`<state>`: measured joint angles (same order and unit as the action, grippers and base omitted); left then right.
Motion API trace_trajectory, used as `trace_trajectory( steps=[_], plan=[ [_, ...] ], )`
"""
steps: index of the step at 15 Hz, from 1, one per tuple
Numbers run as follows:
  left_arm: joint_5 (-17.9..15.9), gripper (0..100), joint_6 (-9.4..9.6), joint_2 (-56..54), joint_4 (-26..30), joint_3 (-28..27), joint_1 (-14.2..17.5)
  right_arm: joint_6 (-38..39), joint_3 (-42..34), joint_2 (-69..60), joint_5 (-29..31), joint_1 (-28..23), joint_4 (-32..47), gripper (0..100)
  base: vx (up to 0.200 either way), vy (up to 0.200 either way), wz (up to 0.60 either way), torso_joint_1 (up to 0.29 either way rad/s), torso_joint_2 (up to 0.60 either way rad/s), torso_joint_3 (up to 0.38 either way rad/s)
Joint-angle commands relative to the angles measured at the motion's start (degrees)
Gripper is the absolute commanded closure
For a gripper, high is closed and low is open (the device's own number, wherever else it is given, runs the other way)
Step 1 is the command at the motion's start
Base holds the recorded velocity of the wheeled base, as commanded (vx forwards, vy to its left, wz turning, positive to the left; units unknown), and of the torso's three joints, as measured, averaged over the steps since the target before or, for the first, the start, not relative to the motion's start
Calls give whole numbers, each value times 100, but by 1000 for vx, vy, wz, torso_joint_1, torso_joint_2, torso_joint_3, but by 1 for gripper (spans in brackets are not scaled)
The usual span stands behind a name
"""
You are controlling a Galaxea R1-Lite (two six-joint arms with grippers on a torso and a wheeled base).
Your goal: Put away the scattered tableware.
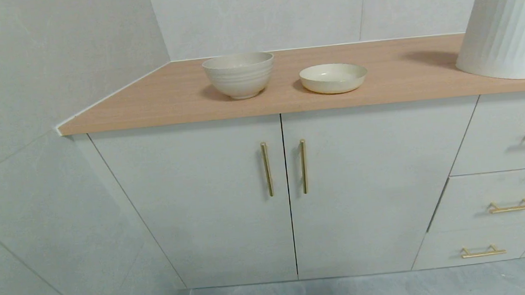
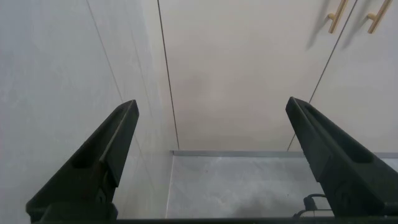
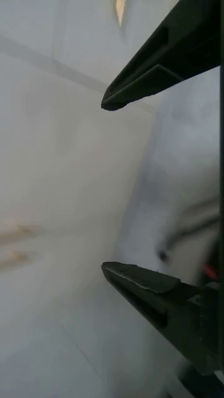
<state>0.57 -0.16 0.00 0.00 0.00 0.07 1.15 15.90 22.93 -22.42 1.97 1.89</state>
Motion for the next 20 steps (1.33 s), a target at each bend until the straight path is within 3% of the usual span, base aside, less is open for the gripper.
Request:
trace_trajectory(
  steps=[1, 5, 10, 15, 20],
  plan=[
    [4, 0, -2, 0, 0, 0, 1, 44, 414, 2822, -790, 462, -435, 0, 0, 0, 0, 0, 0, 0],
    [4, 0, -2, 0, 0, 0, 1, 263, 1311, 5090, -544, 1569, -2202, 0, 0, 0, 0, 0, 0, 0],
    [4, 0, -2, 0, 0, 0, 1, 351, 2866, 7199, -360, 2202, -2659, 0, 0, 0, 0, 0, 0, 0],
    [-5, 0, -2, 0, 0, 0, 1, 870, 4281, 8351, -360, 2808, -2817, 0, 0, 0, 0, 0, 0, 0],
    [-5, 0, -2, 0, 0, 0, 1, 1186, 4501, 8948, -122, 3046, -3397, 0, 0, 0, 0, 0, 0, 0]
  ],
)
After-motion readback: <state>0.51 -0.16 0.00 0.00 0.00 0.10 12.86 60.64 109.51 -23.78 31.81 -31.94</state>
